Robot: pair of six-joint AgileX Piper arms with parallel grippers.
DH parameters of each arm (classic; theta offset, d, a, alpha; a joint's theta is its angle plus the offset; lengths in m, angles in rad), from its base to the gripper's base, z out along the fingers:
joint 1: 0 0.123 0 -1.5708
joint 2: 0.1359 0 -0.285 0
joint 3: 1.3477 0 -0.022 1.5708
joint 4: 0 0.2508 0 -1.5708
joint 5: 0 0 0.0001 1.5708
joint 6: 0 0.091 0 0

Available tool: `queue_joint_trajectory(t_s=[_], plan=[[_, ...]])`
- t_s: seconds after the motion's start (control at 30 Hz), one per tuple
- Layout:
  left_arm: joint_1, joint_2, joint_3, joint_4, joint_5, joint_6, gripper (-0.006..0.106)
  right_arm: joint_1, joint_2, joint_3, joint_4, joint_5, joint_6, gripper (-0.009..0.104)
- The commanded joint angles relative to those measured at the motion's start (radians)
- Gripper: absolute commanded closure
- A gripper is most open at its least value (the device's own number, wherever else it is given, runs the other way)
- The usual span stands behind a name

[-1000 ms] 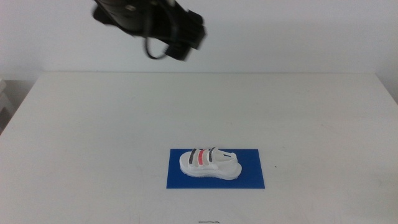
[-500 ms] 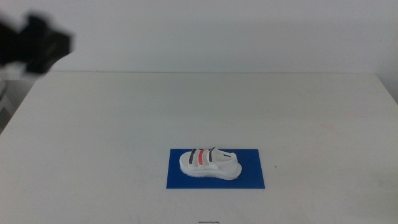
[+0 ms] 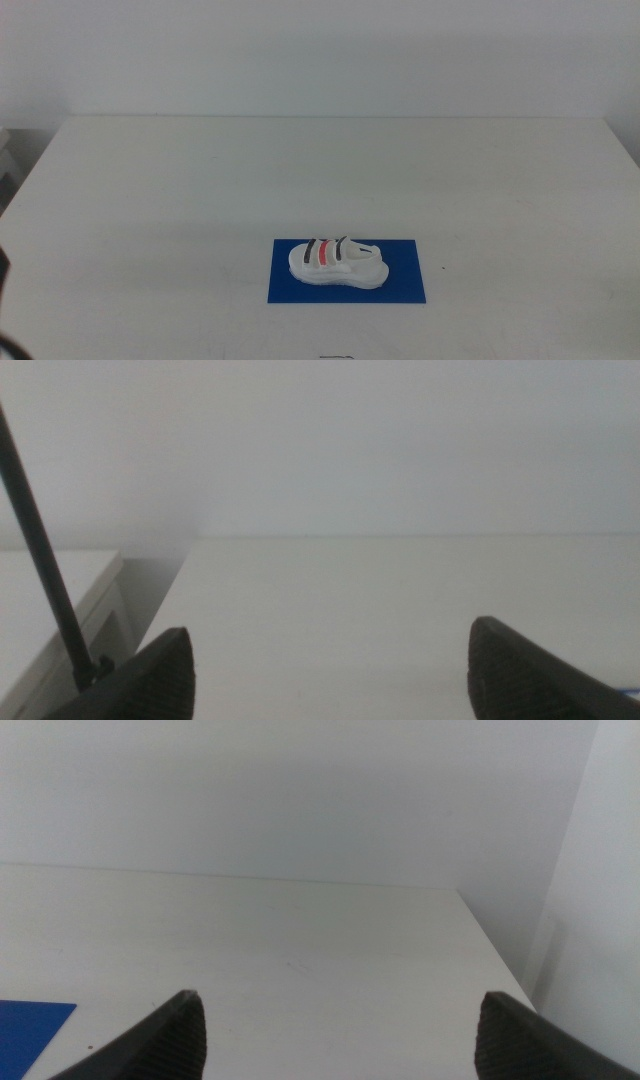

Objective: Use one arm to grab the shoe from the table and place it on the mat.

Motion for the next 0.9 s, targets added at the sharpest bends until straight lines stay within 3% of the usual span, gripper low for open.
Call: queue_joint_trajectory(t_s=[0.0,0.43,0.6,0.87], plan=[[0.001,-0.049,0.043,-0.009,-0.106,-0.010,0.007,0.002,-0.019,-0.019,-0.009,-0.076,-0.004,0.001],[0.001,-0.111,0.300,0.022,-0.381,-0.105,0.007,0.002,-0.019,-0.019,-0.009,-0.076,-0.004,0.001],[0.001,-0.120,0.293,0.097,-0.356,-0.101,0.007,0.002,-0.019,-0.019,-0.009,-0.076,-0.004,0.001],[0.001,-0.186,0.293,0.097,-0.353,-0.101,0.007,0.002,-0.019,-0.019,-0.009,-0.076,-0.004,0.001]])
